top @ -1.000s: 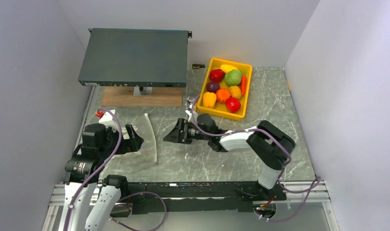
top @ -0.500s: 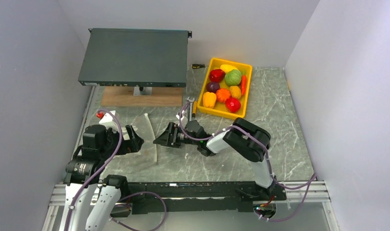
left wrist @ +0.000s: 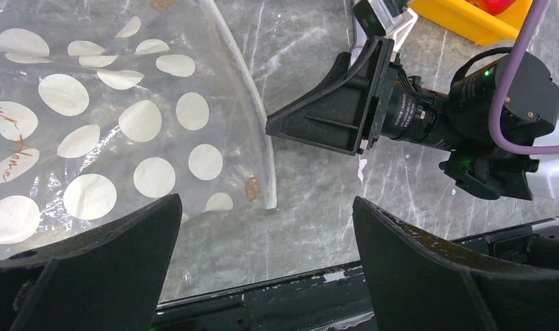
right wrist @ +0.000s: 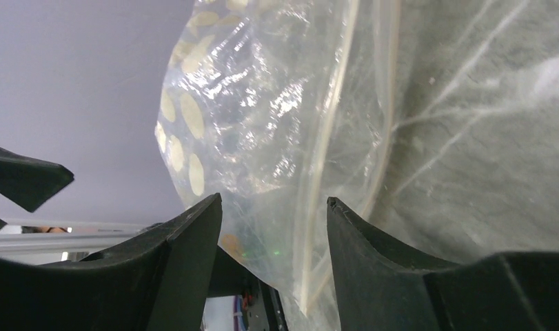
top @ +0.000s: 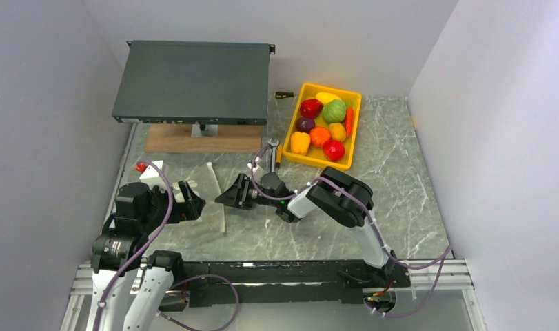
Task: Place the food in the zip-top bag and seal the zipper
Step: Pick up the zipper food storage bag at the center of the board, then open the zipper of the food storage bag.
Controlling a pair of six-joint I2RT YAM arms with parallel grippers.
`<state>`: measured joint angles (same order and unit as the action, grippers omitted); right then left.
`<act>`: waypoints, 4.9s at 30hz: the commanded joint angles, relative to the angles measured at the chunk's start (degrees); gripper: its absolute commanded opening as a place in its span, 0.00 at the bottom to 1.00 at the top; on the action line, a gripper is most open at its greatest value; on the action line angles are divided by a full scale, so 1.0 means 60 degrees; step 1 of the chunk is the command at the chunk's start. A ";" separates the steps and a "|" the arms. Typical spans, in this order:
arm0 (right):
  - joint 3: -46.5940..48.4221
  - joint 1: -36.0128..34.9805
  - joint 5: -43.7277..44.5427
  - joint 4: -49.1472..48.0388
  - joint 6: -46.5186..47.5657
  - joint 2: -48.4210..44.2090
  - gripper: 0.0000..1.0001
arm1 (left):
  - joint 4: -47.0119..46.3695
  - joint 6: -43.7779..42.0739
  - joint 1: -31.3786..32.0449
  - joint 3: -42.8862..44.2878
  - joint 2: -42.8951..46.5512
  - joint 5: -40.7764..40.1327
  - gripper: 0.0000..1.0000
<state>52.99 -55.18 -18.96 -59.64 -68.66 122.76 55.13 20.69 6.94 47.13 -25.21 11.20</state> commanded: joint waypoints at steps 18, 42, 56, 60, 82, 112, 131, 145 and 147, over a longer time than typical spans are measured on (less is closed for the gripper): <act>0.1461 -0.0424 -0.0160 -0.1311 -0.0781 0.1257 0.55 | -0.0342 0.0020 -0.0054 -0.0034 0.0028 0.0144 1.00; -0.1053 -0.0414 0.1380 0.2876 0.2603 -0.3718 0.00 | -0.0362 -0.0035 -0.0058 -0.0040 -0.0211 0.0253 0.99; 0.1475 -0.2172 0.5229 0.8850 0.7152 -0.5936 0.00 | -0.0537 0.0001 -0.0056 0.0006 0.0317 0.0285 0.99; 0.2225 -0.2892 0.4607 0.8508 0.7451 -0.5029 0.00 | -0.0759 0.0783 -0.0057 0.0255 0.0335 0.0812 0.96; 0.1896 -0.3270 0.2737 0.6058 0.6745 -0.4655 0.00 | -0.0702 0.1237 -0.0049 0.0698 0.0368 0.0810 0.47; 0.3533 -0.3464 0.4790 0.9083 0.6440 -0.4493 0.55 | -0.0756 0.0524 -0.0043 -0.0196 0.0231 -0.0623 0.00; 0.7094 -0.3433 0.7640 1.3100 0.5640 -0.2693 0.74 | -0.0708 0.0551 -0.0043 -0.0213 0.0296 -0.0649 0.00; 0.5927 -0.3534 0.5870 1.1347 0.5300 -0.3330 0.00 | -0.0437 0.0916 -0.0043 -0.0123 0.0446 -0.1513 0.12; 0.6015 -0.3537 0.5753 1.1446 0.5245 -0.3297 0.00 | -0.0458 0.0903 -0.0043 -0.0129 0.0533 -0.1501 0.19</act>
<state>89.08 -76.03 18.50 13.50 -35.75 106.52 53.21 25.23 6.94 45.63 -22.68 3.73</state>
